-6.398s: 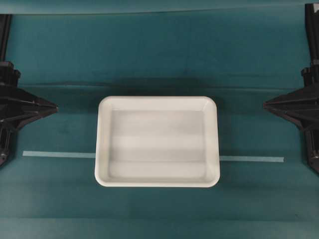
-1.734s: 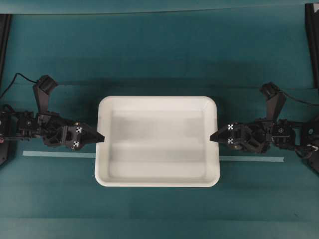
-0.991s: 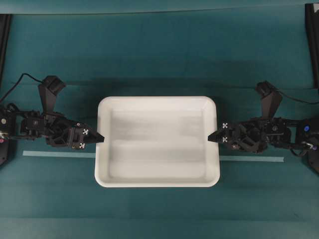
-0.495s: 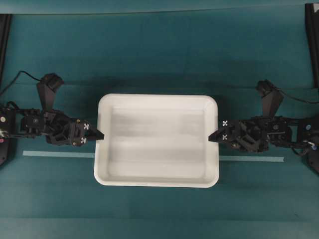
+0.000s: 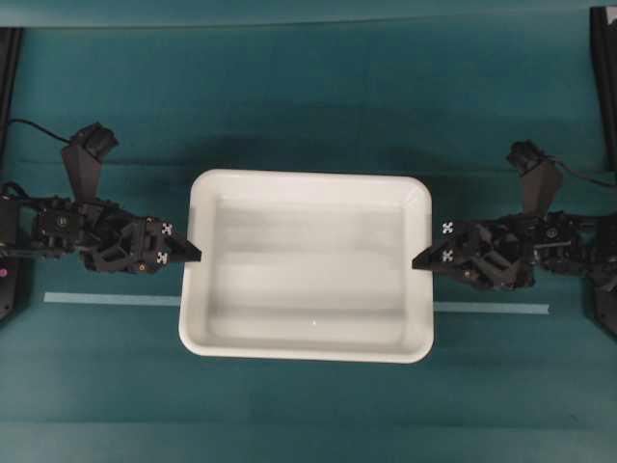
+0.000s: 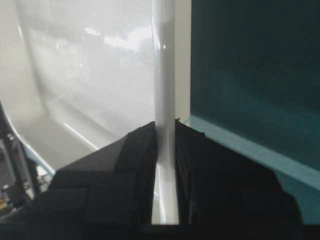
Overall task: Lift the white case with both hands.
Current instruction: 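Close both grippers on the left and right rims of the tray, then lift the tray upward with both grippers holding its rims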
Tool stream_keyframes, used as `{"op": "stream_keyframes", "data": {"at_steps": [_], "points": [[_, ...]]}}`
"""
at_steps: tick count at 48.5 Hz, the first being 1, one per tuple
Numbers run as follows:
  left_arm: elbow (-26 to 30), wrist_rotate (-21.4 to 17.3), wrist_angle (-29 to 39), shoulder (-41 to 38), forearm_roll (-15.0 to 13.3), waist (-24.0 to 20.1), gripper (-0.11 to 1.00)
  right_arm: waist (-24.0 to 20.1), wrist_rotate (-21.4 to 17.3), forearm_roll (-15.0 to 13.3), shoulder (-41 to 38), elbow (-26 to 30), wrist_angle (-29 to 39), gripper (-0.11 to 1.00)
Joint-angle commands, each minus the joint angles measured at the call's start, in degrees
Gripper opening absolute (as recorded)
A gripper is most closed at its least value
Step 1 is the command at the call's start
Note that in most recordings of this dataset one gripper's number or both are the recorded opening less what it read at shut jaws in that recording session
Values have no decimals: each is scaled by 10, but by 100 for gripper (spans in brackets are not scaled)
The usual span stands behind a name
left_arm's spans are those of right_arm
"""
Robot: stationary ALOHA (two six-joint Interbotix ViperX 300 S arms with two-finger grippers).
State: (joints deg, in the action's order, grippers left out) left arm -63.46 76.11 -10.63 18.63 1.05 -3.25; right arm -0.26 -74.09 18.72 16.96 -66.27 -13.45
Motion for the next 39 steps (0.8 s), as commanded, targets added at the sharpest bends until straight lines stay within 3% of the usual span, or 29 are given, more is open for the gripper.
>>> {"op": "stream_keyframes", "data": {"at_steps": [1, 21, 39], "points": [[23, -1, 11, 13, 2, 3, 9, 3, 2, -1, 17, 25, 10, 12], [39, 12, 93, 107, 2, 2, 9, 29, 21, -4, 134, 62, 131, 11], [73, 41, 127, 152, 2, -1, 9, 38, 22, -4, 181, 101, 215, 11]]}}
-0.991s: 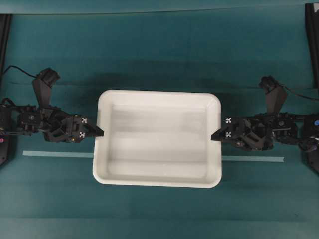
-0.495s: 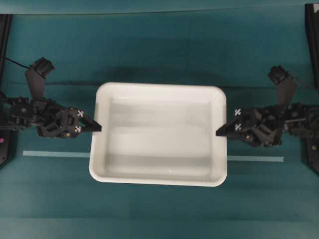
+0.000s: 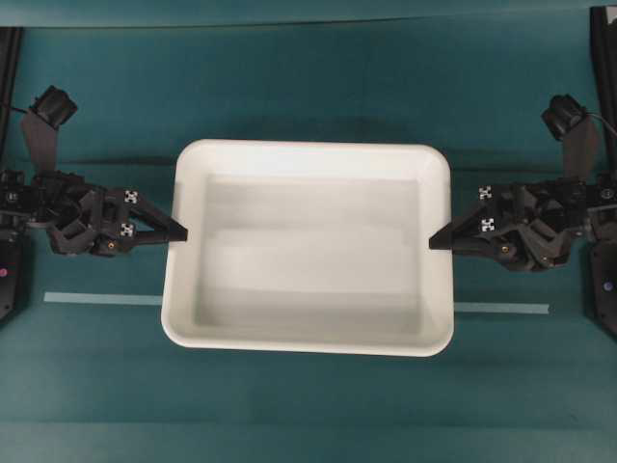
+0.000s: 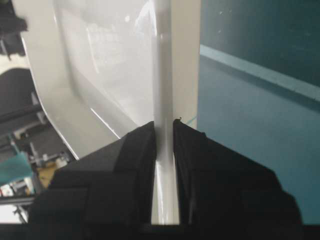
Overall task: Lift the white case with both hands.
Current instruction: 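Lift the tray upward with both grippers holding its rims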
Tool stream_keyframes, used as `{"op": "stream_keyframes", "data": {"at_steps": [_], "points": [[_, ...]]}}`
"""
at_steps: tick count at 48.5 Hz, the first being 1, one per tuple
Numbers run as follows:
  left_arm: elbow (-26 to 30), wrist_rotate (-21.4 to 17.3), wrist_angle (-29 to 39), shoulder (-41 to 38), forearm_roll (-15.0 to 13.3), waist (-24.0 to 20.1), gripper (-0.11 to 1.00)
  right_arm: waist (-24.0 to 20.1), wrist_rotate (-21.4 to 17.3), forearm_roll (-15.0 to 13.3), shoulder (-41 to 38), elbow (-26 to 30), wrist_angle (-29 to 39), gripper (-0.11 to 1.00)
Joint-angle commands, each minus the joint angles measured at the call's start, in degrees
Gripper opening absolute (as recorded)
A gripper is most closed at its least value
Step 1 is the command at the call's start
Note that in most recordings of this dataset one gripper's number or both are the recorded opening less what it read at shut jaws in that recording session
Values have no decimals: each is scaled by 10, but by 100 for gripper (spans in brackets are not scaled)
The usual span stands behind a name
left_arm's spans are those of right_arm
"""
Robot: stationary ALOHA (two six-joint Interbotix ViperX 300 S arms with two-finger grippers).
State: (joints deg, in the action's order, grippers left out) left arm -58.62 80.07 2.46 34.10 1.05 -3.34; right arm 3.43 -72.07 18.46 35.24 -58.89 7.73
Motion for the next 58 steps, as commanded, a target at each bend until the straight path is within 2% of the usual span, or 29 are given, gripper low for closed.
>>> {"op": "stream_keyframes", "data": {"at_steps": [1, 12, 28, 38, 58], "points": [[27, 3, -4, -2, 2, 0, 8, 1, 2, -1, 0, 30, 8, 11], [51, 3, 6, 18, 2, 0, 8, 1, 1, -1, 22, 45, 33, 11], [87, 9, 71, 63, 1, 0, 8, 9, -11, -1, 74, 84, 91, 11], [125, 21, 94, 75, 2, 0, 8, 18, -21, -1, 98, 111, 119, 11], [203, 21, 140, 74, 2, 4, 8, 43, -28, 3, 133, 186, 197, 11]]}}
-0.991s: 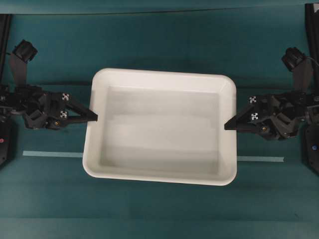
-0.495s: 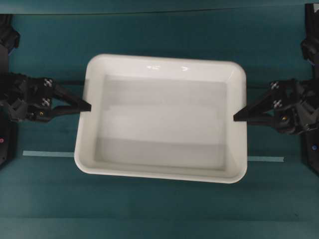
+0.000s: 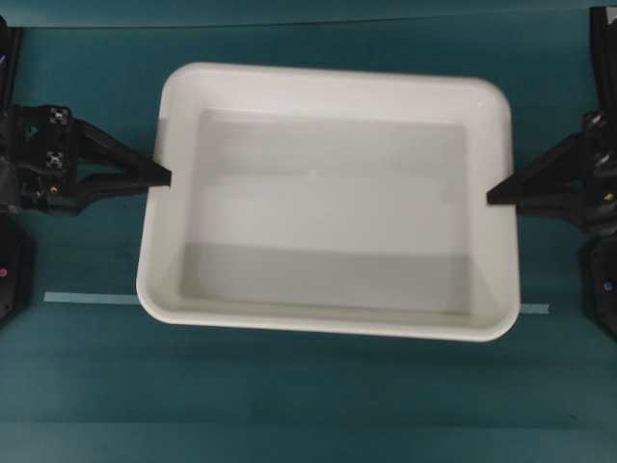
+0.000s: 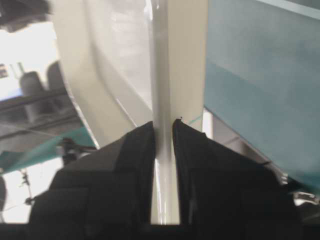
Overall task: Lift the white case with both hands.
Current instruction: 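Lift the tray upward with both grippers holding its rims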
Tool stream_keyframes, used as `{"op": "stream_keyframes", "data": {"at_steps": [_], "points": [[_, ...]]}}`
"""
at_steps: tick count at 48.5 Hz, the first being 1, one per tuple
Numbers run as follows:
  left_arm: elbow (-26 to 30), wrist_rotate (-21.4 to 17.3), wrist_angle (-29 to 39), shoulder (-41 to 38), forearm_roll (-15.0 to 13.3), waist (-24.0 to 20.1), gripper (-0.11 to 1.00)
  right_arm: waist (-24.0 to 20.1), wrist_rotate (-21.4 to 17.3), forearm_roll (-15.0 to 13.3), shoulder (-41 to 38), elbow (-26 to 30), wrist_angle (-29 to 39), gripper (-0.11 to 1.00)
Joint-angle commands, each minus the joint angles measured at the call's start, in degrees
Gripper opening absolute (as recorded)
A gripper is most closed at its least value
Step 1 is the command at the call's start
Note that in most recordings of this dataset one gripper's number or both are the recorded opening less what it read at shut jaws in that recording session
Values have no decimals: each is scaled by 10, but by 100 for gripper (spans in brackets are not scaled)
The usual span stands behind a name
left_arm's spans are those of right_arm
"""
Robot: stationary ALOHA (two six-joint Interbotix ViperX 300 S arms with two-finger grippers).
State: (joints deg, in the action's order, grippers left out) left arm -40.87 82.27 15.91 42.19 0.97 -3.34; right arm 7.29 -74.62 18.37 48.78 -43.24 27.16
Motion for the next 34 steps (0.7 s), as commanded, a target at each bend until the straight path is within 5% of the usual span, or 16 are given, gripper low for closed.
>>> {"op": "stream_keyframes", "data": {"at_steps": [1, 34], "points": [[28, -1, 7, -7, 3, 4, 8, 4, -4, 4, -3, 34, 6, 11], [111, -1, 32, -25, 3, 5, 8, 5, -30, 6, -5, 101, 19, 11]]}}
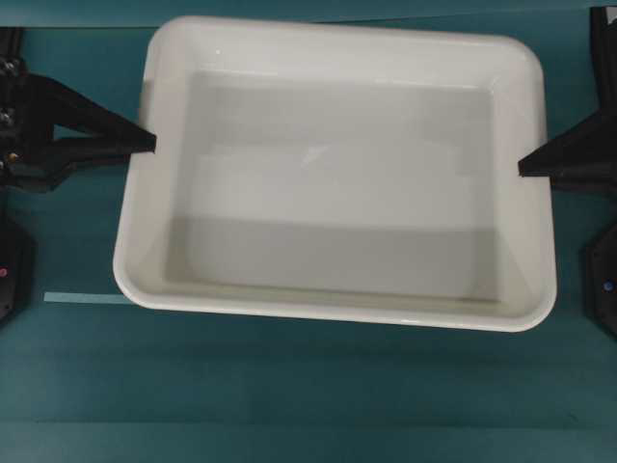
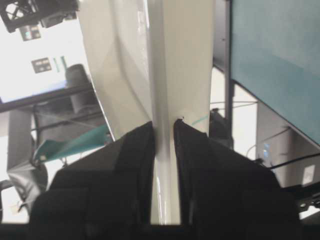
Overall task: Lift the white case with both hands.
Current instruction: 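Lift the tray upward with both grippers holding its rims, then lower the held tray back down onto the table with both grippers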
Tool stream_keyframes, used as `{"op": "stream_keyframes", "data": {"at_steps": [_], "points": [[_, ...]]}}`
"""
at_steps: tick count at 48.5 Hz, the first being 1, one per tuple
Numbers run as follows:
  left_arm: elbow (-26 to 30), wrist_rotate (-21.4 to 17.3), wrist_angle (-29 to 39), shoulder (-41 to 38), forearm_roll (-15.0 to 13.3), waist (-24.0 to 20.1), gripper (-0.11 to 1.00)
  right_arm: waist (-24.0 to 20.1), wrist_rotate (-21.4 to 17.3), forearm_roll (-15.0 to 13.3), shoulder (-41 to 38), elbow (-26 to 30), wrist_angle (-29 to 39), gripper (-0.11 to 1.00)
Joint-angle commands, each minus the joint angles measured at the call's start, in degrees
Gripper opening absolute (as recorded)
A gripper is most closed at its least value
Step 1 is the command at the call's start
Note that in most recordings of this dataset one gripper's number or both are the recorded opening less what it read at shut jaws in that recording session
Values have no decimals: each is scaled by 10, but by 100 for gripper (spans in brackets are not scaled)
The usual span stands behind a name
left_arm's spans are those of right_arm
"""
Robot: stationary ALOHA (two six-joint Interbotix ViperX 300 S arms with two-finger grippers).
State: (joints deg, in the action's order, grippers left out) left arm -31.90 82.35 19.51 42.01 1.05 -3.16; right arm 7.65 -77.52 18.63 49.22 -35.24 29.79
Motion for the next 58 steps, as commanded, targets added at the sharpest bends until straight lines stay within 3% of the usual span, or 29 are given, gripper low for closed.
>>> {"op": "stream_keyframes", "data": {"at_steps": [1, 23, 45, 58], "points": [[21, -2, -5, -23, 2, 4, 8, 2, -1, 4, -10, 21, -6, 11], [12, -3, -5, -32, 2, 9, 7, 2, 8, -12, -12, 9, -6, 11], [-123, -3, -47, -33, 3, -6, 7, -15, 80, -13, -47, -117, -19, 11], [-195, -2, -64, -57, 3, -6, 6, -26, 84, -13, -70, -198, -104, 11]]}}
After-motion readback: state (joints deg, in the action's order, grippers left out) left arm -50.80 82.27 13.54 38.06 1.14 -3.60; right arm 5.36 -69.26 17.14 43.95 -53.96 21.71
